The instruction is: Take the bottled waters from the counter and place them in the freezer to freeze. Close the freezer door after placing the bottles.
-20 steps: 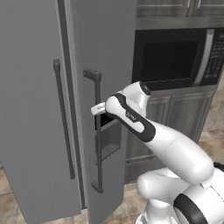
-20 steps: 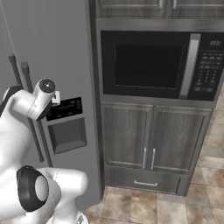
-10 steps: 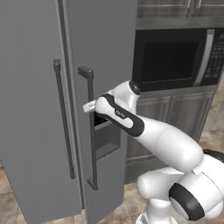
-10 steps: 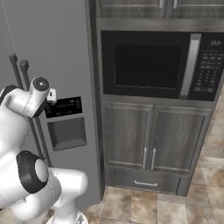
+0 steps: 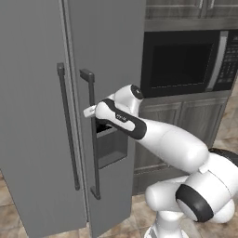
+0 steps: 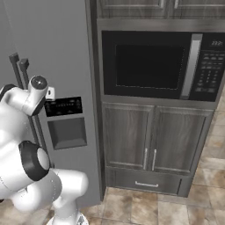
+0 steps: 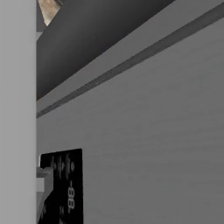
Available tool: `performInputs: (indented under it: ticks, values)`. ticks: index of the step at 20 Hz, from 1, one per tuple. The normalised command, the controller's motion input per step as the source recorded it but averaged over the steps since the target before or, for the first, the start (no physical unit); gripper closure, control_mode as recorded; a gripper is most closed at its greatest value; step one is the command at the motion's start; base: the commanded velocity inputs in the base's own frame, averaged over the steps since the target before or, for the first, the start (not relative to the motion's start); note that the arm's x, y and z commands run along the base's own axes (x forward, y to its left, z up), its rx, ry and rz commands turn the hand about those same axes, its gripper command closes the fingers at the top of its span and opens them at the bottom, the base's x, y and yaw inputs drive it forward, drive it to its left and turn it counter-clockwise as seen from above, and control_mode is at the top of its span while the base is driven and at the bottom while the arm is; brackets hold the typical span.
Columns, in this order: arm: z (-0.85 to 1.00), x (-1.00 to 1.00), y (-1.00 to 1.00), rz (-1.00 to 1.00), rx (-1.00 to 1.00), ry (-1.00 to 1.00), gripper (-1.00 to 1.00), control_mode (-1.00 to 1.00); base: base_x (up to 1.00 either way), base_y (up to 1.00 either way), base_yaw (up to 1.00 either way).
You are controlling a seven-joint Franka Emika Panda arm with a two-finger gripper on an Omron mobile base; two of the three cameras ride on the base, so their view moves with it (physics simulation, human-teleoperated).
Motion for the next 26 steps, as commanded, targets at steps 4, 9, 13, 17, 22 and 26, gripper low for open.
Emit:
performInputs:
  ticks: [4,9,13,17,22,26]
  values:
    - [0.00,0.21,0.00,-0.09,-0.09,0.00,-1.00,-1.00,0.00,0.00,0.00]
    - [0.01,0.21,0.00,-0.15,-0.13,0.01,-1.00,-1.00,0.00,0.00,0.00]
    - [0.06,0.18,0.00,-0.16,-0.16,0.04,-1.00,-1.00,0.00,0.00,0.00]
    - [0.00,0.14,-0.01,-0.17,-0.12,0.01,-1.00,-1.00,0.00,0.00,0.00]
    - [0.00,0.24,-0.02,-0.12,0.00,0.00,-1.00,-1.00,0.00,0.00,0.00]
    - [0.00,0.27,0.00,-0.10,0.00,0.00,-1.00,-1.00,0.00,0.00,0.00]
